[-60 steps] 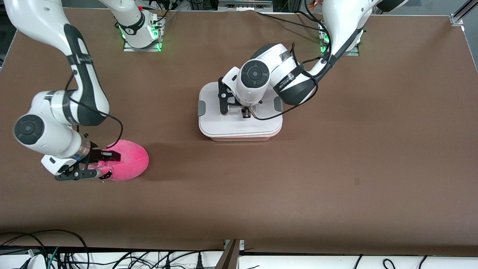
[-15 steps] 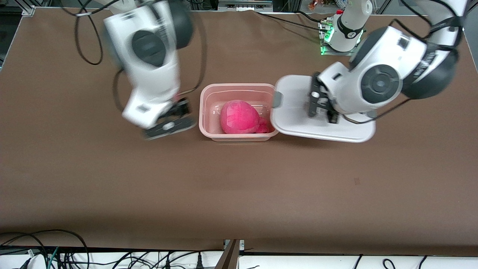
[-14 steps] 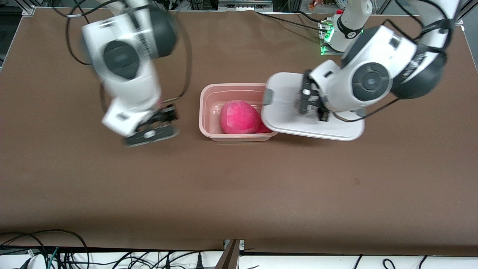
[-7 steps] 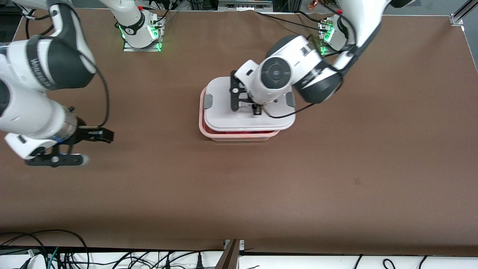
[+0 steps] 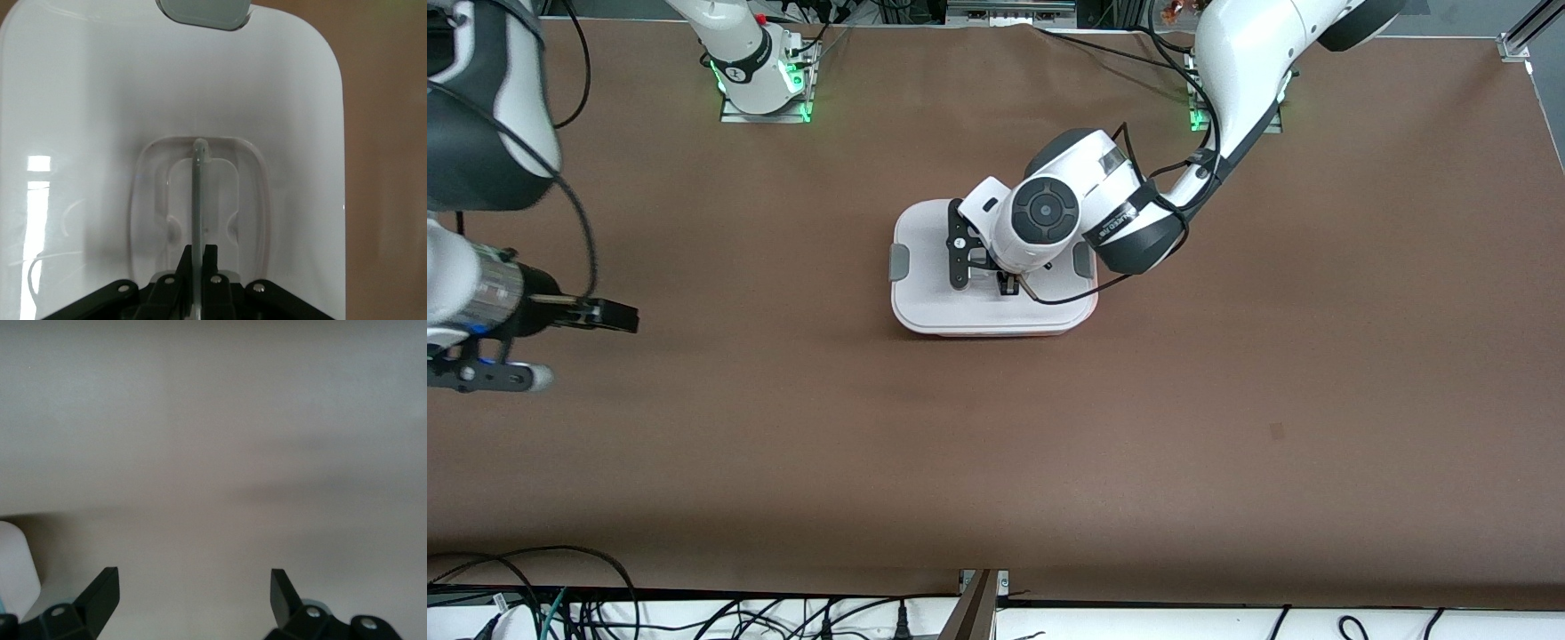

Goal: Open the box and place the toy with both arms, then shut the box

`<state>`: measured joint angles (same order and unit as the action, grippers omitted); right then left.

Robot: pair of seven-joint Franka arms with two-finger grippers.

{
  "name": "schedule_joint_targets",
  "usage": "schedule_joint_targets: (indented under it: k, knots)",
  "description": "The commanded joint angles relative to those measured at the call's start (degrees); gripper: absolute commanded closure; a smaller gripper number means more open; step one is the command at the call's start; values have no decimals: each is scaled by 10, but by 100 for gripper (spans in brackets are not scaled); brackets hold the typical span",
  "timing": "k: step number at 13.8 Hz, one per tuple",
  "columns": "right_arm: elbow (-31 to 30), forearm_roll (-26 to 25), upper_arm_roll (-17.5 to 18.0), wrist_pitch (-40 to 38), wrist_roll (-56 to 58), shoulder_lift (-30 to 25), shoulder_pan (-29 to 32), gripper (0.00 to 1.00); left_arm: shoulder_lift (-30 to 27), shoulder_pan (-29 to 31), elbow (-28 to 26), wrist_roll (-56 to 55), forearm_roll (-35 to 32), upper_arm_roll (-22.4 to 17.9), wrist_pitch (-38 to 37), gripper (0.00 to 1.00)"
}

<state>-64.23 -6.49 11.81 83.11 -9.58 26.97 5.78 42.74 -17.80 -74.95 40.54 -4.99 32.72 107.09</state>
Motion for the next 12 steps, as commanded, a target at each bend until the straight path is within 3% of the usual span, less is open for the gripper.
schedule_joint_targets:
  k: [1, 4, 6, 10, 12]
  knots:
    - [-76, 38, -47, 1, 49, -68, 13, 0, 8, -4, 19, 19, -31, -9, -9, 100]
    - [-148, 39, -86, 3, 110, -131, 13, 0, 6, -1, 17, 32, -33, -11, -13, 100]
    - [-180, 39, -90, 6, 112, -157, 12, 0, 4, -1, 16, 38, -34, -11, -21, 100]
    - [-209, 50, -90, 11, 120, -192, 6, 0, 1, -6, 16, 45, -34, -9, -64, 100]
    - [-216, 59, -108, 17, 121, -216, 6, 0, 1, -7, 16, 46, -34, -9, -69, 100]
